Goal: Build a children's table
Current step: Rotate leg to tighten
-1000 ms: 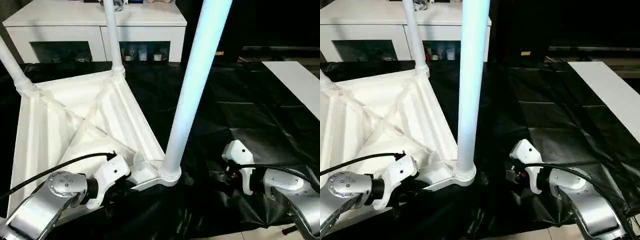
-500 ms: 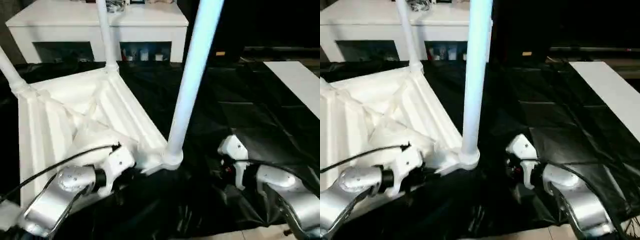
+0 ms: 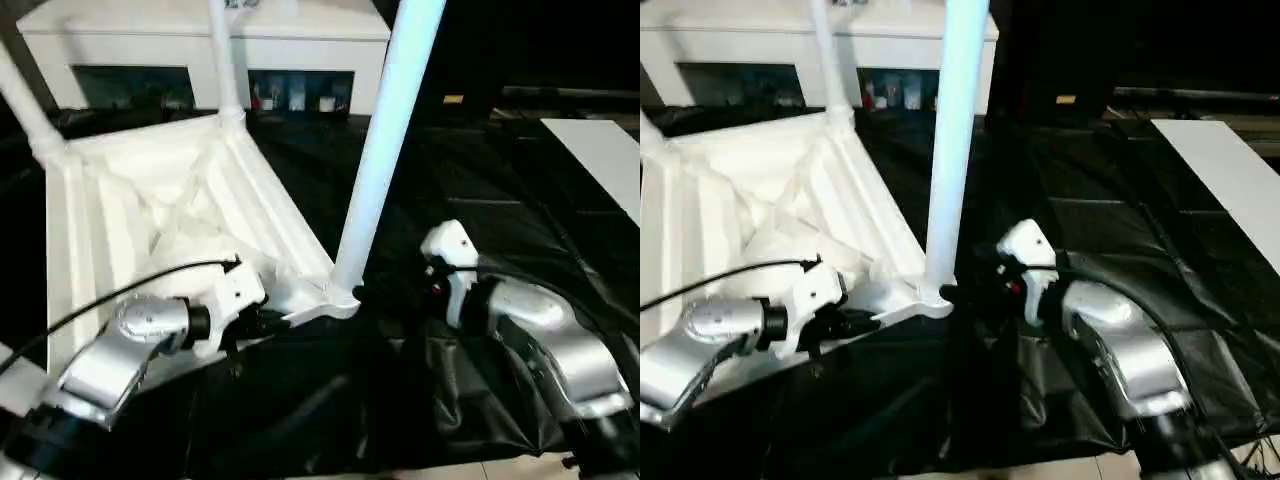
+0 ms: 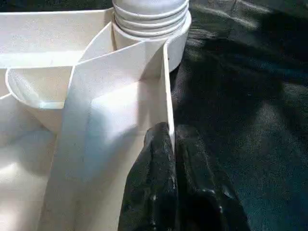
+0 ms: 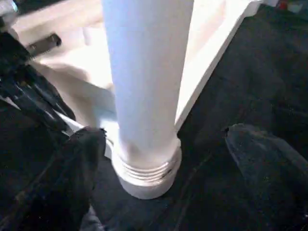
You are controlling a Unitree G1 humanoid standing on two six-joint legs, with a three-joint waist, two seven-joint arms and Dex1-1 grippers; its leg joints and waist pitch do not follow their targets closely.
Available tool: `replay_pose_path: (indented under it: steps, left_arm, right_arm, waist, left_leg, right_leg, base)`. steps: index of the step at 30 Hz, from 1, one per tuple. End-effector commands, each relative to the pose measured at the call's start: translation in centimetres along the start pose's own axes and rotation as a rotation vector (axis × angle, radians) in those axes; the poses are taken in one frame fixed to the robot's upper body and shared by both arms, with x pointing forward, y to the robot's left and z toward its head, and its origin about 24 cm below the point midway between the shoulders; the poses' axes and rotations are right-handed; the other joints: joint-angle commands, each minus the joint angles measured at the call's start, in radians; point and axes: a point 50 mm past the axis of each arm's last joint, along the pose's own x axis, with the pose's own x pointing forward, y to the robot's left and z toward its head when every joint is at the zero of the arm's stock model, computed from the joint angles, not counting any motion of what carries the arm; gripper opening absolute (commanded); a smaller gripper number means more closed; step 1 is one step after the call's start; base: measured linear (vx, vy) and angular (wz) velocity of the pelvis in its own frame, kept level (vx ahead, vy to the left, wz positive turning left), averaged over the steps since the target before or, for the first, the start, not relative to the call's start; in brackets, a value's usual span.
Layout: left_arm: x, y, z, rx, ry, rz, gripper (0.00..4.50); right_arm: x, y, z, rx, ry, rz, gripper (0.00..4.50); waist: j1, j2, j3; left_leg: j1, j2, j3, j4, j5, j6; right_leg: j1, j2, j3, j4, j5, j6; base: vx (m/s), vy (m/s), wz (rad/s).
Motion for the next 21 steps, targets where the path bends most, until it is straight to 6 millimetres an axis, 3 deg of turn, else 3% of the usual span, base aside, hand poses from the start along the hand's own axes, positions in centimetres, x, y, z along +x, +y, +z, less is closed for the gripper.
replay_pose_path:
  steps: [1, 6, 13, 21]
  left_arm:
    - [0.4, -0.2, 1.0, 0.047, -0.044, -0.042, 0.0]
    - [0.5, -0.2, 1.2, 0.053, -0.046, -0.055, 0.0]
    - [0.7, -0.1, 1.5, 0.067, -0.053, -0.073, 0.0]
    - [1.0, -0.1, 1.6, 0.08, -0.044, -0.094, 0.0]
  right_arm:
    - [0.1, -0.1, -0.2, -0.02, 0.022, 0.012, 4.45]
    - [0.5, -0.1, -0.2, -0.019, 0.032, 0.045, 4.45]
    - [1.2, -0.1, -0.3, -0.022, 0.016, 0.046, 4.45]
    - [2.2, -0.1, -0.7, -0.059, 0.032, 0.065, 4.45]
  waist:
    - [-0.009, 0.0, -0.034]
    - [-0.007, -0.005, -0.026]
    - [0.003, -0.006, -0.028]
    - [0.004, -0.001, -0.03]
  left_leg:
    - [0.018, 0.066, -0.019, -0.094, -0.13, 0.039]
    - [0.017, 0.066, -0.017, -0.096, -0.117, 0.041]
    - [0.019, 0.067, -0.01, -0.096, -0.079, 0.053]
    - [0.021, 0.069, -0.008, -0.098, -0.104, 0.028]
  right_leg:
    - [0.024, -0.08, 0.054, -0.075, -0.074, -0.241]
    - [0.023, -0.083, 0.057, -0.077, -0.082, -0.23]
    - [0.023, -0.082, 0.057, -0.075, -0.044, -0.239]
    - [0.023, -0.082, 0.057, -0.076, -0.064, -0.244]
  base:
    - [0.0, 0.0, 0.0]
    - [0.0, 0.0, 0.0]
    - [0.0, 0.0, 0.0]
    - [0.0, 0.0, 0.0]
